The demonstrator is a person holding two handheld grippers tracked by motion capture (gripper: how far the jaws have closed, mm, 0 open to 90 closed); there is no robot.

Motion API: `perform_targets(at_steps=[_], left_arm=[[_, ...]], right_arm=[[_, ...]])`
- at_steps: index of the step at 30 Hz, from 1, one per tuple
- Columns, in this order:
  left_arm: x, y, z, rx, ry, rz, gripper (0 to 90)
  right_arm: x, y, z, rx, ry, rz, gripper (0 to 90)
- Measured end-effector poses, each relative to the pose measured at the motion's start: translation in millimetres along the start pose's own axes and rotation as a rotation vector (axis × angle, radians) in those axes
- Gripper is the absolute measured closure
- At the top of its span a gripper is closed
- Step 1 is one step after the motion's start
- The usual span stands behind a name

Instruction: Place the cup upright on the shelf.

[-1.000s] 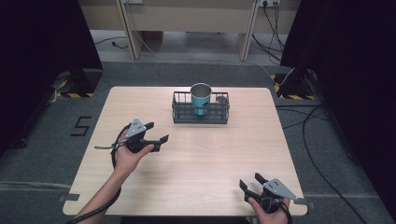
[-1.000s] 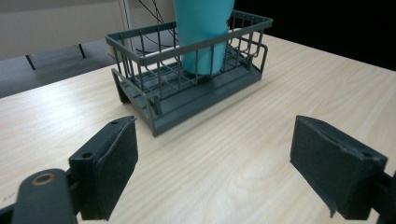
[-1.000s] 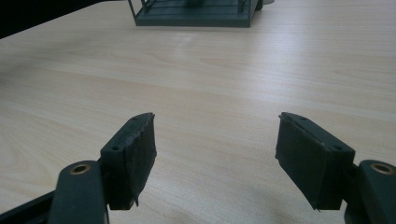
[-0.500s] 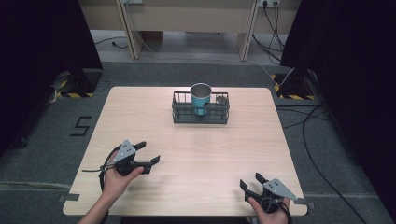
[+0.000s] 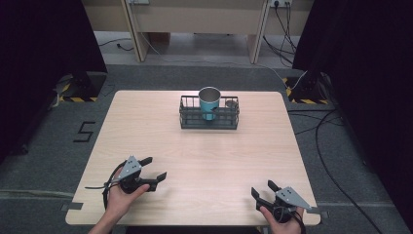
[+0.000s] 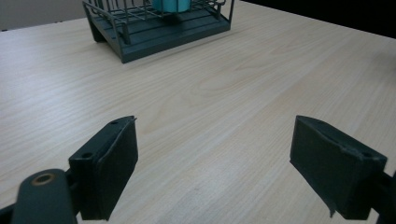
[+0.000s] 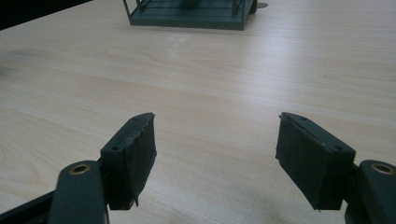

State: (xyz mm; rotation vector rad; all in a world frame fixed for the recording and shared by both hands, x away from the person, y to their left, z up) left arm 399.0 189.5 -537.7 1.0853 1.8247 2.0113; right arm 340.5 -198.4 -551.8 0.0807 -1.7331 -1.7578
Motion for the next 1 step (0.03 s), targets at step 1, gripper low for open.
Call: perform_targets(at_steps=[1], left_arm=[[-0.5, -0.2, -1.0, 0.0, -0.004, 0.0, 14.8]], right_arm=[[-0.1, 0.1, -0.3, 0.0, -0.001, -0.001, 29.0]])
Point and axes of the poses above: each handheld gripper's, and its own axes: x roughly backward along the jaws, y roughly out of its top, z roughly to its left, the point moved 8 cm from there along -x, roughly forward along the jaws, and after that the axes turned 4 degrees about y, right-handed, at the moved point
